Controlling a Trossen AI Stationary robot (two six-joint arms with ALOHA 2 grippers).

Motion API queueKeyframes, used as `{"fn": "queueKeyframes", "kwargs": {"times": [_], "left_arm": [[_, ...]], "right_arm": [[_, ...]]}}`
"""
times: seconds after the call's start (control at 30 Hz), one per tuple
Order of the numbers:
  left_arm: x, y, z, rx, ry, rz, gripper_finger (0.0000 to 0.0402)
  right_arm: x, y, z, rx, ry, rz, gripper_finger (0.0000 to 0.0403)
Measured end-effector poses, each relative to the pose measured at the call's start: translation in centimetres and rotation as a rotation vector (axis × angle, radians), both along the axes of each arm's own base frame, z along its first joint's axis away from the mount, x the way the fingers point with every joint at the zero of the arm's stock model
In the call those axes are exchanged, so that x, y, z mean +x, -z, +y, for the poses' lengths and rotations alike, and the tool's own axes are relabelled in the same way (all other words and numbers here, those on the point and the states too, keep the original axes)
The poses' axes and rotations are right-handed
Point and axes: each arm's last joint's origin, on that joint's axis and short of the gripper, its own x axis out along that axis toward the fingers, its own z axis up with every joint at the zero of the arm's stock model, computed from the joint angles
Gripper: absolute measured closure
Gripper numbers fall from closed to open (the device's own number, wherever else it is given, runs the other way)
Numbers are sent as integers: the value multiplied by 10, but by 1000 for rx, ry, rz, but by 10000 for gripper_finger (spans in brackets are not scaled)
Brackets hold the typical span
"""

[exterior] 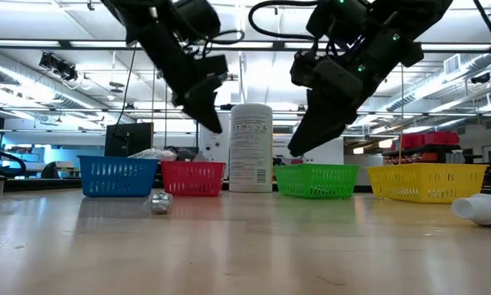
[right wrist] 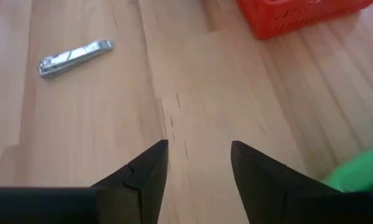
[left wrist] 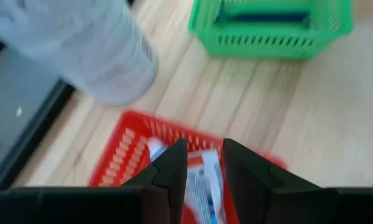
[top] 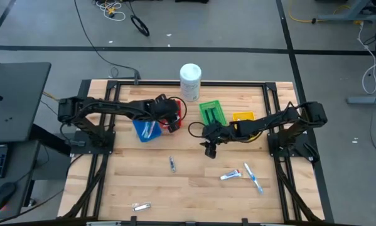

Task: Pick & Place Travel size toiletries
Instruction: Put the white toothpaste into the red bin, then put the nail cutter into the yellow bin

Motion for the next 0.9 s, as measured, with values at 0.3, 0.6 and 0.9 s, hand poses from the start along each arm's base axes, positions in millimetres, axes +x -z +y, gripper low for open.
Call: {"fn": "queueKeyframes", "kwargs": {"times": [0.3, 0.6, 0.9], "left_arm": [[7, -10, -7, -13, 96, -17, 290], [6, -7, -7, -33, 87, -4, 290], [7, -7, -7, -30, 106, -2, 290]], "right_arm": [[-48, -29, 14, 37, -11, 202, 217], [-80, -28, 57, 219, -128, 432, 218], [-93, -27, 96, 259, -157, 450, 218]]}}
